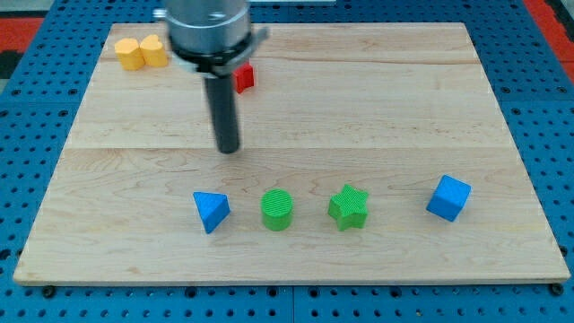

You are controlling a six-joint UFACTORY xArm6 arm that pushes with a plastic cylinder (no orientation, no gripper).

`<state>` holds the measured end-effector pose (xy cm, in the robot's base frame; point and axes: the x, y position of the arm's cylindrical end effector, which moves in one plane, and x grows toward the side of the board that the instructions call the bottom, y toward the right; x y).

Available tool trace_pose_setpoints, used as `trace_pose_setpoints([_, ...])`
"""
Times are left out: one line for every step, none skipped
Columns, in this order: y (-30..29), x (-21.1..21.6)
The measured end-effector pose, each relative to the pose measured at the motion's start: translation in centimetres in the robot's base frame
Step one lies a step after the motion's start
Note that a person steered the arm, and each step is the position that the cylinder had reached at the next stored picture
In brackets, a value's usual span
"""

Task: Move the red star towards the bottom left of the red circle

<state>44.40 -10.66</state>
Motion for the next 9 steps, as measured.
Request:
trace_pose_setpoints([-5.7, -0.1])
trace_pose_setpoints([-5.5, -2.7])
trace_pose_setpoints([-4.1, -6.4])
trace_pose_setpoints([0.4, -7.5])
trace_pose_setpoints([7.7, -8.1])
trace_pose_setpoints([6.8, -9.1])
trace_pose_setpoints([3.6, -10.3])
trace_pose_setpoints([1.9, -13.6])
trace_pose_setpoints([-2.7, -15.4])
